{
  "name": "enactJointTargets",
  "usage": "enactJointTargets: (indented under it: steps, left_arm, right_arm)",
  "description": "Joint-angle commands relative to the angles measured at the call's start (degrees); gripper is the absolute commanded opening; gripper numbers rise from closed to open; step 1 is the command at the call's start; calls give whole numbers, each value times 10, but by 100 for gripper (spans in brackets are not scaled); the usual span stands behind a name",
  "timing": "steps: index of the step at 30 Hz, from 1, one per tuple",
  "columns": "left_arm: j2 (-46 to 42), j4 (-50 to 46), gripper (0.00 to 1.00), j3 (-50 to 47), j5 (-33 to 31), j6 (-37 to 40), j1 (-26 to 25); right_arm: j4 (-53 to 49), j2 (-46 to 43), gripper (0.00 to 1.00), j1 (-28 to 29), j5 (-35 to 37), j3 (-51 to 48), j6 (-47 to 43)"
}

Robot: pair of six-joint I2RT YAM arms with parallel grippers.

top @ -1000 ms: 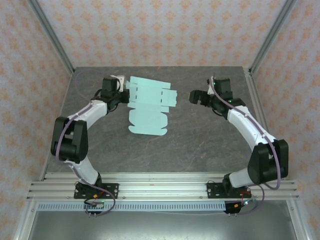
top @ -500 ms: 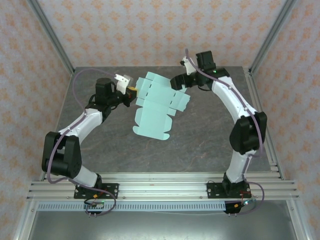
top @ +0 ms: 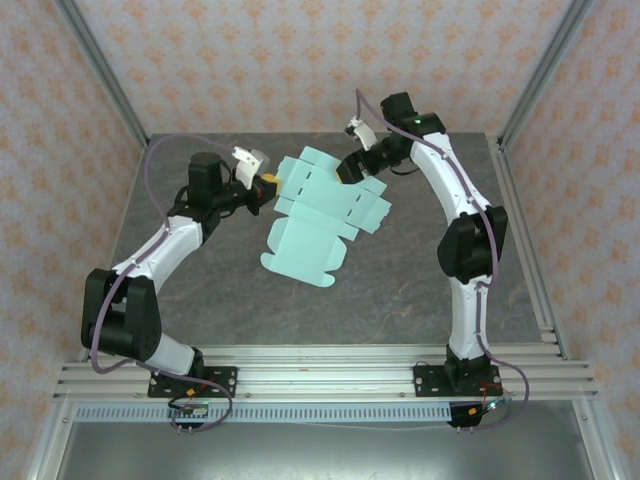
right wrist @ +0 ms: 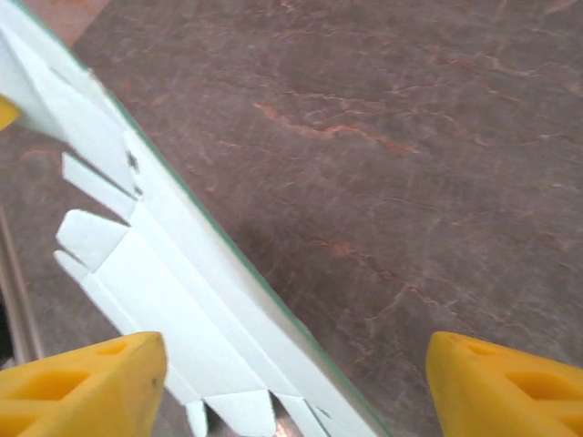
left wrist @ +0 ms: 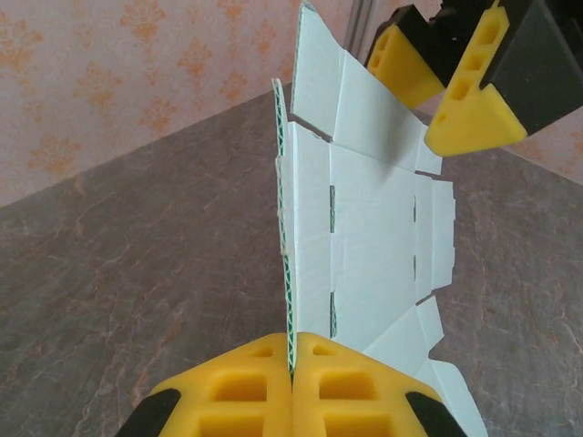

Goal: Fold the paper box

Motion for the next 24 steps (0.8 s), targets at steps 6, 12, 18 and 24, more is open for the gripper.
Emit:
enactJointTargets:
  steps: [6,12,18,24]
  left_arm:
    - [-3,22,0,11,-22,-16,-4]
    - [-4,51,0,-7,-39,-43,-5]
    - [-2,61,0,-33,-81,-63,-18]
    - [22,117,5,-65,-125,-116,-40]
  right_arm:
    - [2,-14,53,9,-36,-39,-11]
    - [60,-56,27,24,34,-95,16]
    - [121,-108,20,45,160,-141,62]
    - [101,-105,7,81,286,-127,89]
